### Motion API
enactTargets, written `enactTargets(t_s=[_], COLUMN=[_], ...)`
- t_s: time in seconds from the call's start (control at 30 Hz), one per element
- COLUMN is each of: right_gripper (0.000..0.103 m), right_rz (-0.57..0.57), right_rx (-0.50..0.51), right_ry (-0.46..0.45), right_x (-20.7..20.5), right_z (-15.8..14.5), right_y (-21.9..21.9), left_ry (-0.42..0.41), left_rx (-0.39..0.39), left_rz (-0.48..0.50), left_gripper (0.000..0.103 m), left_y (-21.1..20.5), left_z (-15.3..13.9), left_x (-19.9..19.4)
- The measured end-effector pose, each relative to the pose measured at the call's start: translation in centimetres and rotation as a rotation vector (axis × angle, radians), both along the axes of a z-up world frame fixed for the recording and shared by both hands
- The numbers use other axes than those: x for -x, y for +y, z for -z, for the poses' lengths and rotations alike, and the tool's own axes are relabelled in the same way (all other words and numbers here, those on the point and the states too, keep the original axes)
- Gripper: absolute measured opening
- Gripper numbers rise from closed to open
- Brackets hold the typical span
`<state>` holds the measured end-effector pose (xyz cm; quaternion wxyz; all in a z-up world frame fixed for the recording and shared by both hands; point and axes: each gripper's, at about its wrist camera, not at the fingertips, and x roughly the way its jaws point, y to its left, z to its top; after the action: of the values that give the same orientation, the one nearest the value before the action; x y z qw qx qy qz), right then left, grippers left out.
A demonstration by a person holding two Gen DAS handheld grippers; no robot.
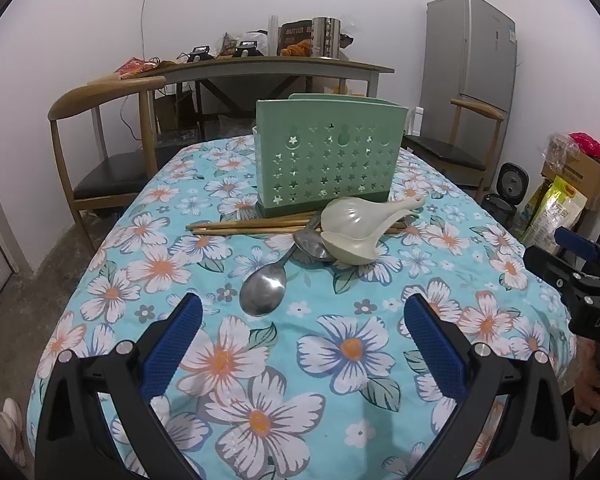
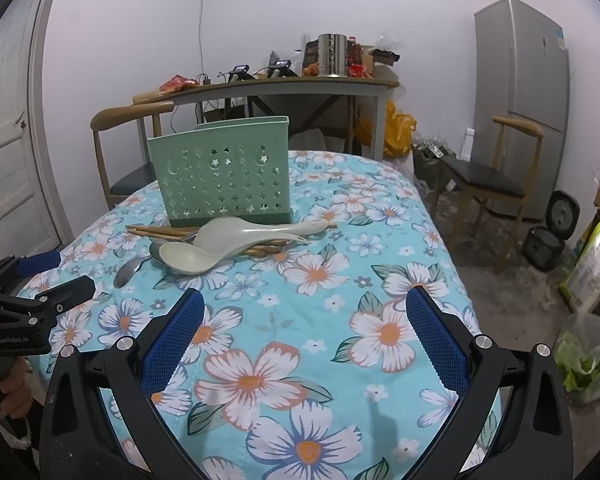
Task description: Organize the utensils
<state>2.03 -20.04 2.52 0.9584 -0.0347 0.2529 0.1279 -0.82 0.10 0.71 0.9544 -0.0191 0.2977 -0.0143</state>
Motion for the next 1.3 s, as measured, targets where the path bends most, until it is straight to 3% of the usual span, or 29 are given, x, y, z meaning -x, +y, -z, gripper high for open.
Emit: enactTargets(t_s=[0.93, 1.3], right_gripper=[0.097, 0.097], right_rz=[0.010, -0.006], right_rx=[-0.030, -0.044], right_ry=[0.000, 0.003], right_x=[-0.2, -0.2], right_z=[-0.3, -0.6], right_y=[-0.3, -0.4], left_ry=[0.006, 0.010], left_rx=[0.015, -0.016], left_rz=[0.005, 0.004], left_gripper=[0.099, 0.099], left_y=[-0.2, -0.9], left_z=[-0.3, 0.2], left_x=[-0.1, -0.3])
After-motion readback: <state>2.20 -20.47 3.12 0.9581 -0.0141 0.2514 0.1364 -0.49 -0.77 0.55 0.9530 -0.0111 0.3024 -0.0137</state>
